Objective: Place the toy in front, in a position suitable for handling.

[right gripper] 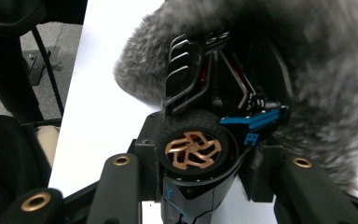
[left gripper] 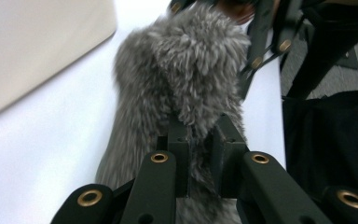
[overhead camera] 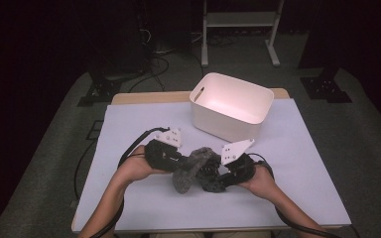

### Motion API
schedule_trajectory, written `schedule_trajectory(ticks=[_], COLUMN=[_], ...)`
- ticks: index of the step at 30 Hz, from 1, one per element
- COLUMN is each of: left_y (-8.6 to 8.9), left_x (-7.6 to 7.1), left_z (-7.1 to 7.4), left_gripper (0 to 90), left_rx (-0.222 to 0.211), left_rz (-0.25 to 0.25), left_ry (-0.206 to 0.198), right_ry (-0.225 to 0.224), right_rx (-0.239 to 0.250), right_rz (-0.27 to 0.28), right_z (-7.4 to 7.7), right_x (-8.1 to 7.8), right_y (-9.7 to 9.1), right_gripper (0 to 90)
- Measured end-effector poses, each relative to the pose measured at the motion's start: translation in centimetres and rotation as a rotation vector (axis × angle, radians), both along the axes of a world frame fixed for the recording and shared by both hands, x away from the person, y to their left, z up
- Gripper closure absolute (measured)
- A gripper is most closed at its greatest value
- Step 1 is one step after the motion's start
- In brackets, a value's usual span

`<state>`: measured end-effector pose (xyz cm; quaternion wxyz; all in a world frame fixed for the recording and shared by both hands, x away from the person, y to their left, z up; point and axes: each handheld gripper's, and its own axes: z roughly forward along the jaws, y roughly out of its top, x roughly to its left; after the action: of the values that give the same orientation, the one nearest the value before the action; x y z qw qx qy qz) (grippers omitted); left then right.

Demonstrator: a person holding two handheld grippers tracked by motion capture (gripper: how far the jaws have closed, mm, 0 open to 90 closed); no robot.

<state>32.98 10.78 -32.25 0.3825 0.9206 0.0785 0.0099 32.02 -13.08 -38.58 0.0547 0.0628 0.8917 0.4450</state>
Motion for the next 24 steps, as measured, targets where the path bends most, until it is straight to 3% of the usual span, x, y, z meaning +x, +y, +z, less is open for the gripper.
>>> schedule_trajectory(ticks=[1,4,6,9,12,15,17,18,24], left_y=[-0.4,-1.7,-2.8,-3.1,-2.4,-0.9,0.1,0.7,1.6], left_x=[-0.1,-0.4,-0.4,-0.3,-0.1,0.3,0.6,0.7,0.7], left_z=[0.4,1.5,1.8,1.7,1.4,0.2,-1.1,-1.7,-1.3], left_gripper=[80.4,80.4,80.3,80.3,80.2,79.4,79.4,79.5,79.7], left_rx=[0.001,-0.048,-0.009,-0.005,-0.005,-0.010,-0.033,-0.077,-0.106], left_rz=[-0.007,-0.052,-0.078,-0.076,-0.049,-0.016,0.008,0.019,0.034], left_ry=[-0.006,-0.009,-0.028,-0.026,-0.022,0.007,0.042,0.068,0.072], right_ry=[0.001,0.005,-0.008,-0.004,0.006,0.011,0.011,0.013,0.019], right_rx=[-0.003,-0.005,-0.010,-0.006,0.014,0.024,0.028,0.029,0.004], right_rz=[0.000,0.005,0.013,0.008,-0.008,-0.016,-0.016,-0.017,0.009], right_z=[0.0,0.0,0.1,0.1,-0.1,-0.1,-0.2,-0.2,0.1], right_x=[0.0,0.1,-0.1,-0.1,-0.1,-0.1,-0.1,-0.1,0.3], right_y=[0.1,0.4,0.7,0.4,-0.5,-1.2,-1.4,-1.4,-0.1], right_gripper=[56.1,56.1,56.1,56.2,56.2,56.1,56.2,56.2,56.2])
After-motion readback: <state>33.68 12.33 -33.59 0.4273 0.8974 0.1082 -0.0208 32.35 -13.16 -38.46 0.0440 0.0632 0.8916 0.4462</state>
